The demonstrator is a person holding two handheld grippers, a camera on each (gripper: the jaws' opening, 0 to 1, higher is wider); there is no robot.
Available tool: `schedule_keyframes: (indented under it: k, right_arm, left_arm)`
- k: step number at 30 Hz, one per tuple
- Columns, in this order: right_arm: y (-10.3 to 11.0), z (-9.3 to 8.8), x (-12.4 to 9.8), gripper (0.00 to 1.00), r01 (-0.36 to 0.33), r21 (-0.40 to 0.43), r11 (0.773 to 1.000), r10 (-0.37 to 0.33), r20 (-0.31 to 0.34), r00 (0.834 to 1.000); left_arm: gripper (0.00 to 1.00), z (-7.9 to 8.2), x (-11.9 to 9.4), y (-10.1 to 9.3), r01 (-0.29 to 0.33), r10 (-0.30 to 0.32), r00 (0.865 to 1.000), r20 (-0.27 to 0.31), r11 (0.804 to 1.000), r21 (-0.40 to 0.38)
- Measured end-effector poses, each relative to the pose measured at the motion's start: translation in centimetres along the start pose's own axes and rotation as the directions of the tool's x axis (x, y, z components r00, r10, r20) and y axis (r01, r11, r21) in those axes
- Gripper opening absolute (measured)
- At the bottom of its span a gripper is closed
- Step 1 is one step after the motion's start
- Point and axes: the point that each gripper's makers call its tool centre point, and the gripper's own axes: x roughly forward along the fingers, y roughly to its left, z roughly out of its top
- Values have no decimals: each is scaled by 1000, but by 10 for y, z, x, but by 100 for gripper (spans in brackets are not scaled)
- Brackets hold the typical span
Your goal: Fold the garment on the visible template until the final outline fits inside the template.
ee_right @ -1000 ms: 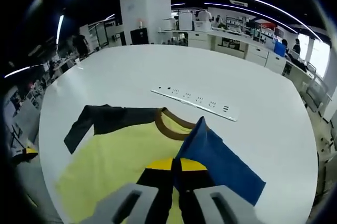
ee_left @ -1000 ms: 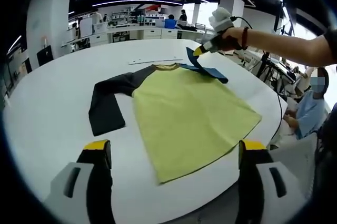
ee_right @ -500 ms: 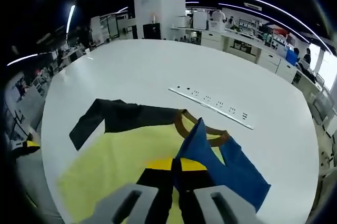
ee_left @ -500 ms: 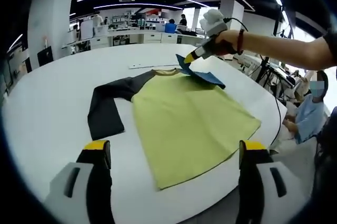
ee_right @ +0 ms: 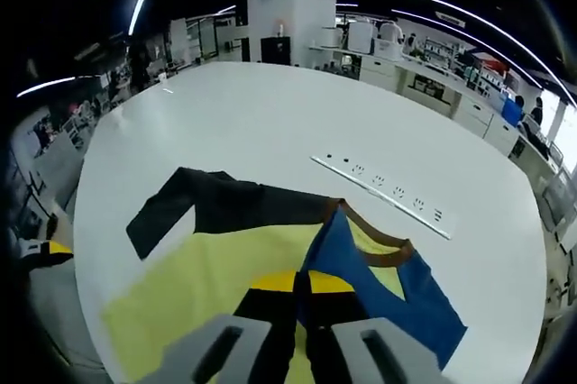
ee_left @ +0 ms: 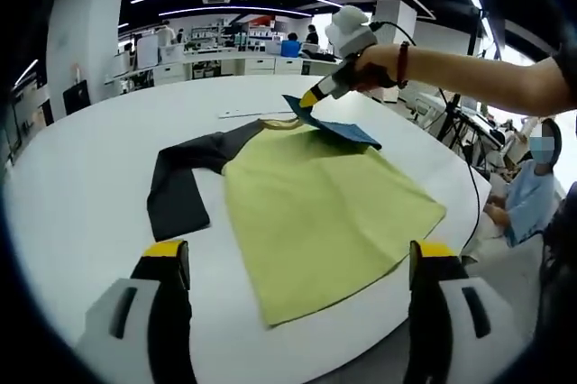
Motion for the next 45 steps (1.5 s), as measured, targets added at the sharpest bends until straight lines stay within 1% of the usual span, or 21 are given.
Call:
schedule_keyframes:
  k: [6,13,20,23,25,29,32,35,39,45]
  right_arm:
    - [16,8,4,0,-23,-16,1000,23,6,1000]
    - [33,15,4,0,-44,-46,998,44,17,999]
    - [48,15,5,0,-63,-73,995,64,11,998]
    - [53,15,5,0,-56,-111,992,58,9,998]
    - [56,14,5,0,-62,-116,991,64,7,998]
    - [67,10,7,0,-83,-136,987,83,-5,997]
    - [73,1,12,0,-89,-163,983,86,-26,996]
    - [79,-7,16,0,-106,-171,980,100,-44,994]
    - [83,-15,22,0,-114,-175,978,104,-63,993]
    - [87,-20,30,0,-122,-164,979,113,-63,992]
  left_arm:
    - [99,-1,1,-1,3,-3,1000,-3,1000,-1]
    - [99,-3,0,0,3,-3,1000,-9,1000,-4]
    - [99,-5,1,-1,7,-7,1000,-16,1000,-5]
    - [99,-8,1,-2,9,-9,1000,-23,1000,-5]
    - [99,-9,2,-2,9,-9,1000,-27,1000,-5]
    - [99,-9,2,-3,9,-10,1000,-27,1000,-6]
    - [99,-8,2,-3,11,-11,1000,-25,1000,-6]
    - [99,-8,2,-2,8,-8,1000,-26,1000,-6]
    - [99,-9,2,-1,5,-5,1000,-30,1000,-7]
    - [99,-12,1,0,3,-3,999,-33,1000,-13]
